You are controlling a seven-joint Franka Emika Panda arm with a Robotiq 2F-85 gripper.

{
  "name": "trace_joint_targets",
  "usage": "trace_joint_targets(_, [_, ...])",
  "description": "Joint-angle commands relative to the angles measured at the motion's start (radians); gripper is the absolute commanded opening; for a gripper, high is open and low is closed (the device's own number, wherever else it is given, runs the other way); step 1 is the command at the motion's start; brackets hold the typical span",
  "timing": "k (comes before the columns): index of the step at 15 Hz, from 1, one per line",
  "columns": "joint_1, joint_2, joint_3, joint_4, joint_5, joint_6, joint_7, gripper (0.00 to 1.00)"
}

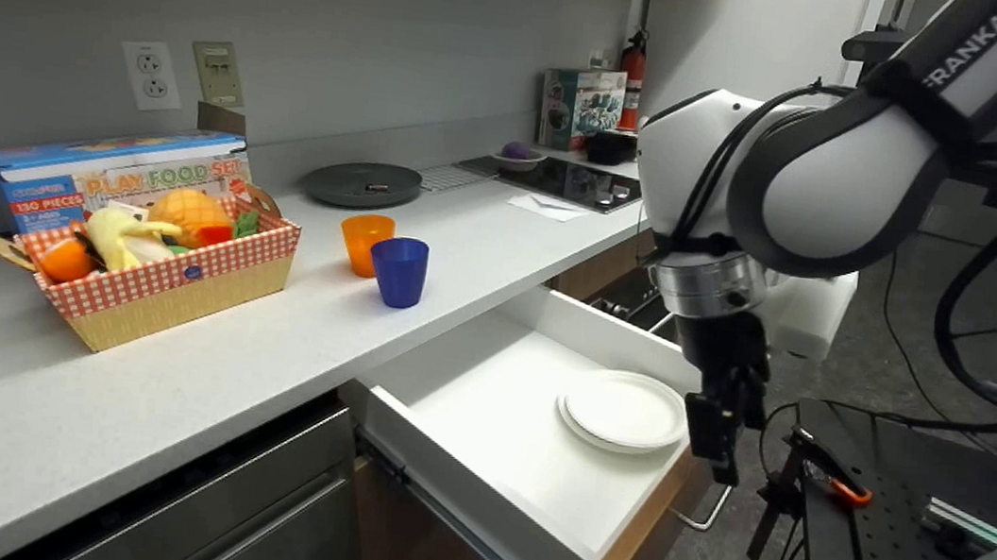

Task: Close the drawer

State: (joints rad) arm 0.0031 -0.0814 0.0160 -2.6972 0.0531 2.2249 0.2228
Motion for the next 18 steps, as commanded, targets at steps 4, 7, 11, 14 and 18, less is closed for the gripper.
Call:
trace_joint_targets(4, [-0.008,0.203,-0.024,0.080,0.101,0.079,-0.112,1.00])
trace_joint_targets(7, [-0.003,0.253,-0.019,0.099,0.100,0.138,-0.085,1.00])
trace_joint_targets(11, [0.002,0.279,-0.021,0.122,0.085,0.198,-0.052,1.00])
trace_joint_targets(14, [0.001,0.291,-0.027,0.150,0.076,0.239,-0.033,1.00])
trace_joint_targets(18, [-0.001,0.315,-0.047,0.197,0.048,0.285,0.003,1.00])
